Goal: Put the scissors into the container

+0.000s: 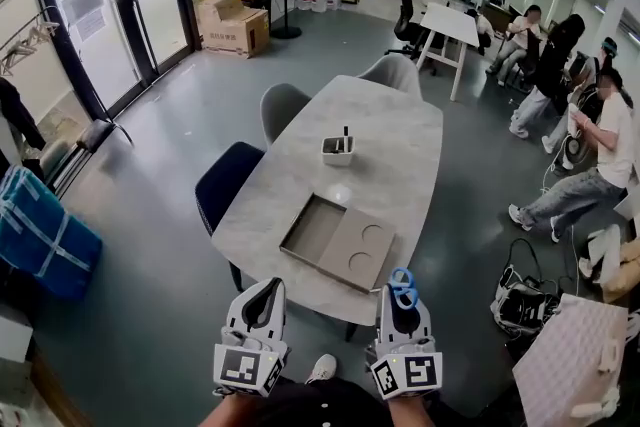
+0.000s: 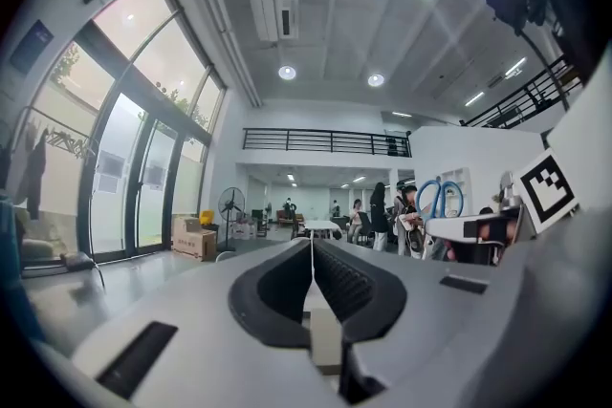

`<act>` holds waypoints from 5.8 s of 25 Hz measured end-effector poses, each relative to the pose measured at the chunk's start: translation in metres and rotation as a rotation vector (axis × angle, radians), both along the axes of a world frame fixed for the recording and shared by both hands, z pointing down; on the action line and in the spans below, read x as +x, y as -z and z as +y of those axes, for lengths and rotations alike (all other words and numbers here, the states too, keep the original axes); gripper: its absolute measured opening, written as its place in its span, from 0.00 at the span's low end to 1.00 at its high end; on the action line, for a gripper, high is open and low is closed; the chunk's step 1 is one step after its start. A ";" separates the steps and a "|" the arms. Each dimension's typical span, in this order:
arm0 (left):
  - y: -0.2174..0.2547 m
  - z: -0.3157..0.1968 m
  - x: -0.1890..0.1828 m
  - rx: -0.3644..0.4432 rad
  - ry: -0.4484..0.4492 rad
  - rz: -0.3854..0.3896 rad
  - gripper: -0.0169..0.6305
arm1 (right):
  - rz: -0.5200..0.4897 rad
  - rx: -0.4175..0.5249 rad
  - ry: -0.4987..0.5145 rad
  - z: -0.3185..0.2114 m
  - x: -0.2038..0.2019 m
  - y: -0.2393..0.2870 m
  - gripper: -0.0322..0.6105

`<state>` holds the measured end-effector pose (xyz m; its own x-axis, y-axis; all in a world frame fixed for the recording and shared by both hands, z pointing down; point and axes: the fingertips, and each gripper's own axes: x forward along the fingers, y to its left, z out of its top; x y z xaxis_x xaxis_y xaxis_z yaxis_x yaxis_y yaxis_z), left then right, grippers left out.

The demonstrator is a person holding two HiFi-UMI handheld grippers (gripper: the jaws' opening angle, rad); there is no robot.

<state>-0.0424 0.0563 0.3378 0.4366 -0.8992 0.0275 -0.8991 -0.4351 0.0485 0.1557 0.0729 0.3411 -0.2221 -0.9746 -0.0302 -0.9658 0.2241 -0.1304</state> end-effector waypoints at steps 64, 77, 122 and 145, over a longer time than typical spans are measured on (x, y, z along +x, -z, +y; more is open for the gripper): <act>-0.099 -0.258 0.000 -0.259 -0.158 -0.007 0.05 | 0.346 -0.229 0.251 -0.264 -0.082 -0.118 0.10; -0.190 -0.254 -0.011 -0.431 -0.097 -0.030 0.05 | 1.024 -0.176 0.652 -0.265 -0.128 -0.238 0.10; -0.244 -0.260 -0.016 -0.525 -0.082 -0.015 0.05 | 1.405 -0.409 0.991 -0.249 -0.132 -0.343 0.05; -0.107 -0.235 0.020 -0.318 -0.237 -0.023 0.05 | 0.761 -0.448 0.464 -0.241 -0.083 -0.152 0.05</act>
<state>-0.0226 -0.1787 0.4446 0.6270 -0.7187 0.3006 -0.7780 -0.5972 0.1949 0.0725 -0.1677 0.4932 -0.3915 -0.6731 0.6274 -0.6565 0.6821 0.3221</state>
